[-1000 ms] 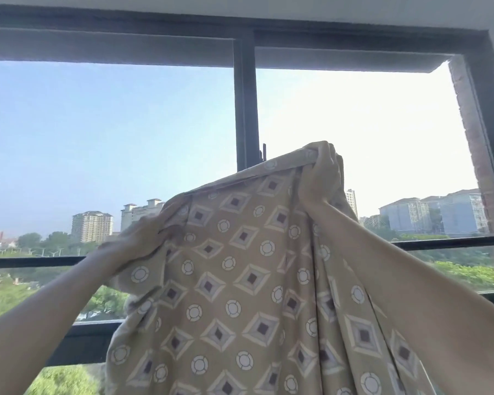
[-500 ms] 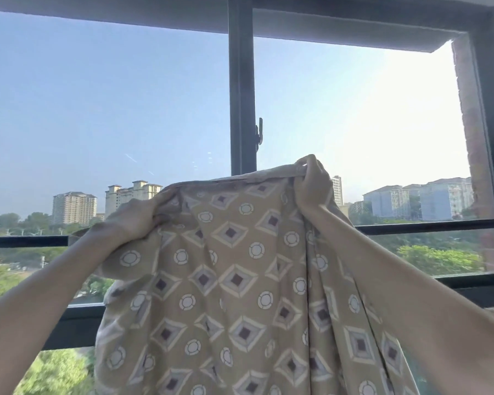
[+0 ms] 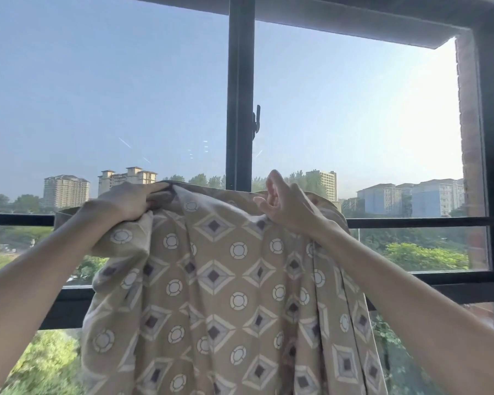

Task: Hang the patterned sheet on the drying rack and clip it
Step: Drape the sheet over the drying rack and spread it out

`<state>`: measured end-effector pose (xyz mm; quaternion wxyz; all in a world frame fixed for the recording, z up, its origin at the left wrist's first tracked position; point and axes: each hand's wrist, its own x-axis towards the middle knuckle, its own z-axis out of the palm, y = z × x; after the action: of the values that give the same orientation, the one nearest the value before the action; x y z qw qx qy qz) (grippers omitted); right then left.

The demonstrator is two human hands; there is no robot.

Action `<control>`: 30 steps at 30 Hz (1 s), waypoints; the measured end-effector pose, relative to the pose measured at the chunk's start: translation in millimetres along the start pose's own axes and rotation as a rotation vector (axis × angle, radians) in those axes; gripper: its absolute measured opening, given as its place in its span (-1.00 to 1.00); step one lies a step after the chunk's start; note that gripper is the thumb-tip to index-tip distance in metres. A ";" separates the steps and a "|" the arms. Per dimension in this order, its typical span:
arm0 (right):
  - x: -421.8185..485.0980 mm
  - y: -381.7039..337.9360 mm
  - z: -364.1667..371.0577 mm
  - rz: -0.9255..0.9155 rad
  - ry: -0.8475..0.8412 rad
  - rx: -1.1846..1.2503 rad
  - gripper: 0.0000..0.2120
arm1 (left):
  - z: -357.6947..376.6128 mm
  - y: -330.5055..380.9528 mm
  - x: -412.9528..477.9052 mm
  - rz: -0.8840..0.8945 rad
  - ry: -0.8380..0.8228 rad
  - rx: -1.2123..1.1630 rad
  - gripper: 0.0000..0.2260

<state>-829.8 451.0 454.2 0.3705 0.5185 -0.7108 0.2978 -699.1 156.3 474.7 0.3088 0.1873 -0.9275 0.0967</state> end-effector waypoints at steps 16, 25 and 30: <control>-19.4 -28.5 25.9 -0.128 -0.116 -0.422 -0.56 | -20.5 10.7 -40.3 -0.172 0.140 -0.178 -0.79; -19.5 -23.9 25.7 -0.152 -0.140 -0.480 -0.64 | 4.8 7.1 -94.5 -0.183 0.618 0.002 -0.64; -25.5 -32.0 20.0 -0.047 -0.158 -0.434 -0.61 | 37.8 20.3 -157.1 -0.272 0.820 -0.282 -0.64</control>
<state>-798.7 438.9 423.1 0.4232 0.4648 -0.7727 0.0878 -611.5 208.9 347.8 0.6829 0.2096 -0.6998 -0.0059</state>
